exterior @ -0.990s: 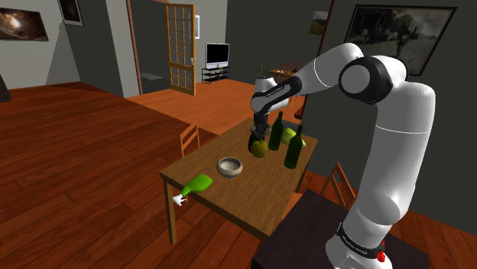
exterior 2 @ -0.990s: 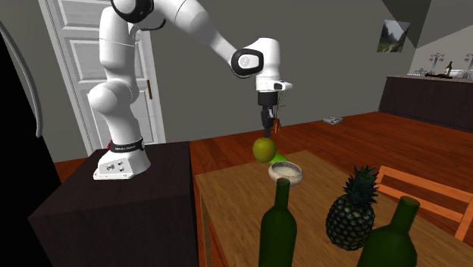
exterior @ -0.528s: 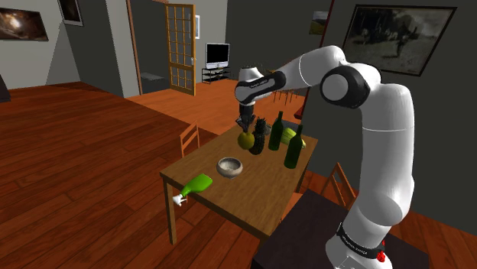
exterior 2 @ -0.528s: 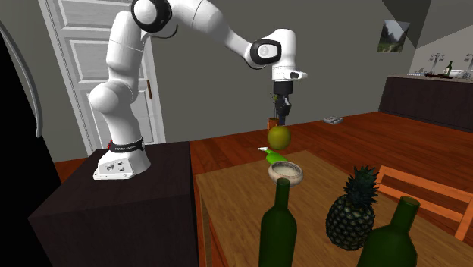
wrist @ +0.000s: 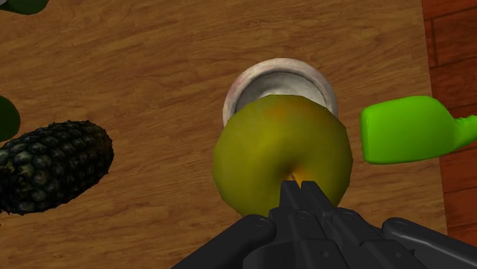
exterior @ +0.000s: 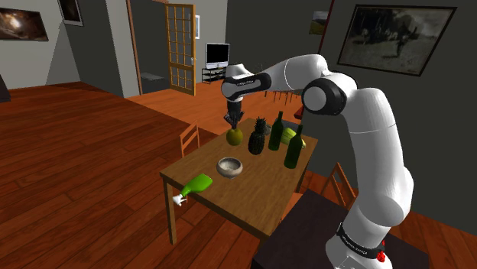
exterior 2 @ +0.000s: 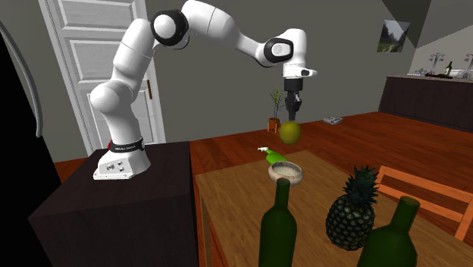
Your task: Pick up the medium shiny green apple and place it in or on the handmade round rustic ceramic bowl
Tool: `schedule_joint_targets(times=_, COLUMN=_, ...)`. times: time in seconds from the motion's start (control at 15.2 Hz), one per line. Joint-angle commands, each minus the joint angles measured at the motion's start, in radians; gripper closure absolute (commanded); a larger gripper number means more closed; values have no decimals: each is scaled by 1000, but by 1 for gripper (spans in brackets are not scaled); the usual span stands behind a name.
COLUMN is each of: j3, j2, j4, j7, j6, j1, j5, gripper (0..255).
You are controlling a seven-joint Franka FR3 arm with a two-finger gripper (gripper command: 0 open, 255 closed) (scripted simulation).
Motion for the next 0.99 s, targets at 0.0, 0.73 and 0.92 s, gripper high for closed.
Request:
schedule_joint_targets(times=0.0, j3=0, j2=8, j4=-11, j7=2, j6=20, j1=0, j5=0, gripper=255)
schedule_joint_targets(times=0.73, j3=2, j2=61, j4=-77, j7=13, j6=137, j1=-1, j5=1, gripper=255)
schedule_joint_targets(times=0.92, j3=3, j2=79, j4=-89, j7=15, j6=168, j1=-2, j5=1, gripper=255)
